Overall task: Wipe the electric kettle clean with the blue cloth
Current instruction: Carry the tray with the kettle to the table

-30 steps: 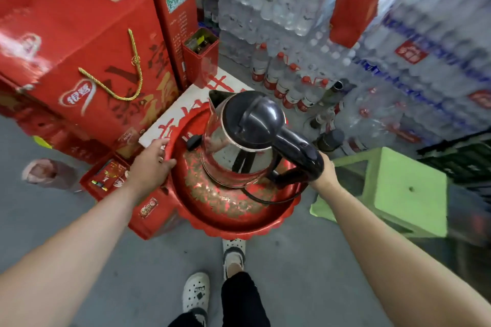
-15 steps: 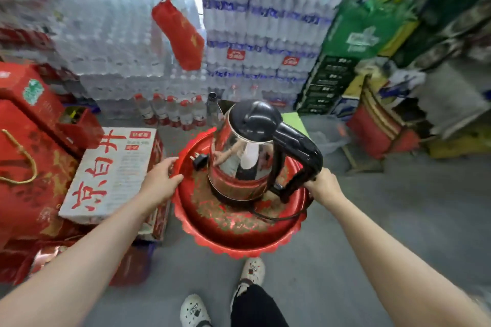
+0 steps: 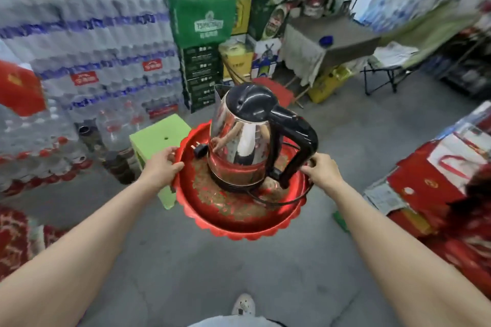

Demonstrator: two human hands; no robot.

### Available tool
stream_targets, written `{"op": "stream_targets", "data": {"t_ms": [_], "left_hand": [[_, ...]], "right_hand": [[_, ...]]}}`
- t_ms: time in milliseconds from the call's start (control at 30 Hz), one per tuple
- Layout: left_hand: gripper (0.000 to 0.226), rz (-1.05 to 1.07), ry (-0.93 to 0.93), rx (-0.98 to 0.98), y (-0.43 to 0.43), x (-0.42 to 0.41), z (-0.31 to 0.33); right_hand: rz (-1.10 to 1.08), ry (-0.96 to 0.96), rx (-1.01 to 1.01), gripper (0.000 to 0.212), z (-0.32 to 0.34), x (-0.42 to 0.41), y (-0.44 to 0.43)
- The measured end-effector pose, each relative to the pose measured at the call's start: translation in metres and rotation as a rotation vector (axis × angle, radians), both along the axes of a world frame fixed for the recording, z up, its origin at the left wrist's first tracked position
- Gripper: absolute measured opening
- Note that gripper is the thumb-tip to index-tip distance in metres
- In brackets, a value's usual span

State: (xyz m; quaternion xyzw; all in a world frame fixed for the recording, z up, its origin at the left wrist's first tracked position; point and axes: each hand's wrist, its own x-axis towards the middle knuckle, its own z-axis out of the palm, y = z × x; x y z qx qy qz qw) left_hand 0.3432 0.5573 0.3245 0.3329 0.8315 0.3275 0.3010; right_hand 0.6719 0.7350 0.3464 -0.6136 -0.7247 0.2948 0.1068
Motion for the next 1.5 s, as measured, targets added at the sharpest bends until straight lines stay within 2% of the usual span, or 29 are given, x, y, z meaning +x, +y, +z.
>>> {"op": "stream_targets", "data": {"t_ms": [67, 233, 367, 667, 833, 967, 1100, 1500], "left_hand": [[0.047, -0.043, -0.02, 0.027, 0.045, 0.025, 0.0], [0.044, -0.121, -0.027, 0.074, 0.15, 0.084, 0.004], [0.045, -0.226, -0.059, 0.066, 0.241, 0.109, -0.002], [0.046, -0.487, 0.024, 0.066, 0.471, 0.146, 0.003], [0.045, -0.56, 0.059, 0.077, 0.582, 0.173, 0.016], [0.042, -0.598, 0.001, 0.078, 0.674, 0.203, 0.016], [0.044, -0.602, -0.032, 0.082, 0.77, 0.237, 0.013], [0.046, -0.558, 0.001, 0.039, 1.013, 0.328, 0.021]], "right_hand": [[-0.054, 0.018, 0.004, 0.021, 0.002, 0.035, 0.029], [-0.212, 0.058, 0.017, 0.008, 0.007, 0.106, 0.094], [-0.331, 0.075, 0.018, 0.033, 0.008, 0.143, 0.152], [-0.59, 0.115, 0.026, 0.038, 0.001, 0.195, 0.295], [-0.639, 0.085, 0.055, 0.038, 0.009, 0.221, 0.378], [-0.659, 0.093, 0.084, 0.034, 0.013, 0.254, 0.453], [-0.65, 0.11, 0.137, 0.002, 0.006, 0.287, 0.539], [-0.644, 0.174, 0.055, 0.016, -0.003, 0.37, 0.808]]}}
